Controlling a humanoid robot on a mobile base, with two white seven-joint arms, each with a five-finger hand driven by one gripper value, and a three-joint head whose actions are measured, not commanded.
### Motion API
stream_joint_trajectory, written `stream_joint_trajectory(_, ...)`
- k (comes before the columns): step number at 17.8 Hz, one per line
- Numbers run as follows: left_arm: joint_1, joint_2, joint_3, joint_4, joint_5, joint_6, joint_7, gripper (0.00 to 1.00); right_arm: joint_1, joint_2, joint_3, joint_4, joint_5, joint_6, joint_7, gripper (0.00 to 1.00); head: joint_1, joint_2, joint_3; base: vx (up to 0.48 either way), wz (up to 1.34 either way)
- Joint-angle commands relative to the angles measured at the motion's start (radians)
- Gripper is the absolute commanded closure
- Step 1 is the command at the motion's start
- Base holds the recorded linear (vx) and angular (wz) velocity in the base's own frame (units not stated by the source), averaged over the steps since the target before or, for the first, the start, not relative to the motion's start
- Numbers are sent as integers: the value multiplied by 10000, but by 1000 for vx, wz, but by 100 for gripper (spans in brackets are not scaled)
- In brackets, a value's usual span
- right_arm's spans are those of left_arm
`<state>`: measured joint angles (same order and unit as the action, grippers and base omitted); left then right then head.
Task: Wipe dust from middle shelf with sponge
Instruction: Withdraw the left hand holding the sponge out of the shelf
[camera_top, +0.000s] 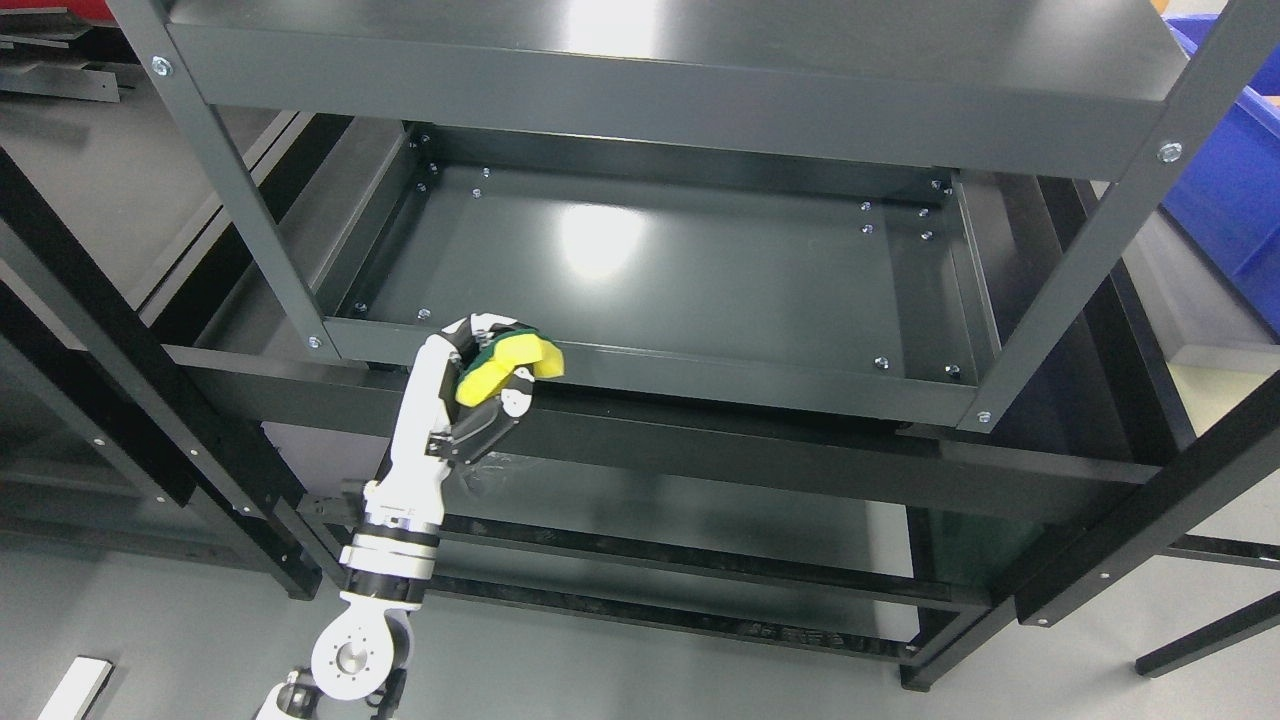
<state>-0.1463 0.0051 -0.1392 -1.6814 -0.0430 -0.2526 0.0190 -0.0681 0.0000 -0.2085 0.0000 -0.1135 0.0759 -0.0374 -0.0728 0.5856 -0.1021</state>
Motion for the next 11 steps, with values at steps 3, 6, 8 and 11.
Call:
stream_joint_trajectory(3,604,124,1332,-857,537,-21,-5,100,-9,-175,-2,-175,0,8,6,0,0,0,0,0,0)
stream_joint_trajectory(6,619,124,994,-857,553,-36,-5,100,-9,-175,-2,-175,0,8,6,0,0,0,0,0,0)
stream_joint_trajectory(8,604,124,993,-873,537,-36,-5,100,6,-175,-2,-175,0,8,6,0,0,0,0,0,0)
stream_joint_trajectory(11,604,124,993,-873,538,-36,-5,100,6,-175,-2,-175,0,8,6,0,0,0,0,0,0)
